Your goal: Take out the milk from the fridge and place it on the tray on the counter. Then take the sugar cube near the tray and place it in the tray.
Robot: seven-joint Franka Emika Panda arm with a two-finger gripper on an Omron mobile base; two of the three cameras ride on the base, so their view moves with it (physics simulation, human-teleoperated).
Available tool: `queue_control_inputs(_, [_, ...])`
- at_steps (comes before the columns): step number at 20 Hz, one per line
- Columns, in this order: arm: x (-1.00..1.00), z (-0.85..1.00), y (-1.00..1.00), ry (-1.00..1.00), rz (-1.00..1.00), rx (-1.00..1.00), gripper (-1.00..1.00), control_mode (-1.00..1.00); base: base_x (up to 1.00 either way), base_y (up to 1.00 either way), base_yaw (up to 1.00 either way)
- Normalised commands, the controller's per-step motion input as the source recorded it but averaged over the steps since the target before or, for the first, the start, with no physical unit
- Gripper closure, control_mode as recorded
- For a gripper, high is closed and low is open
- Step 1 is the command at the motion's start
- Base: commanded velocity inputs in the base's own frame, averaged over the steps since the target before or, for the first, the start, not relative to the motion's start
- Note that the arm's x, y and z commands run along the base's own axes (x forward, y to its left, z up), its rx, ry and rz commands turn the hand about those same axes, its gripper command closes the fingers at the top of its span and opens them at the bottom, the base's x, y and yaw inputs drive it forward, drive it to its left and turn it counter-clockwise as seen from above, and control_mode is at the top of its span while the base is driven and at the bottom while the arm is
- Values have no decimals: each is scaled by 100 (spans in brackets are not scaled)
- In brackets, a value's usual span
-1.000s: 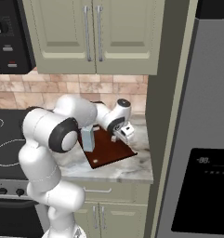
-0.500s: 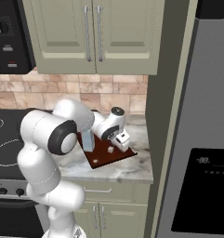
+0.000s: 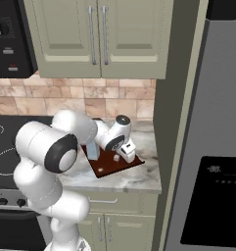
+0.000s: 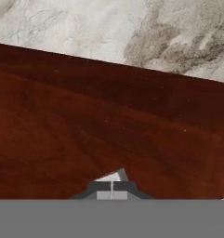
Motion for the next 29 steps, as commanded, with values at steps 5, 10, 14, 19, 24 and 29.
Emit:
queue_control_inputs(5, [-75, 45, 0, 0, -3, 0, 100, -100, 0, 0, 0])
queue_control_inputs(10, [-100, 60, 4, -13, 0, 0, 100, -100, 0, 0, 0])
queue_control_inputs(14, [-99, 100, 5, -17, 0, -1, 100, -100, 0, 0, 0])
queue_control_inputs(19, [-91, 100, 38, -24, 0, -8, -100, -100, 0, 0, 0])
queue_control_inputs(24, [-80, 100, 36, -24, 0, -10, -100, -100, 0, 0, 0])
queue_control_inputs(29, [-76, 100, 12, -12, 0, -5, -100, -100, 0, 0, 0])
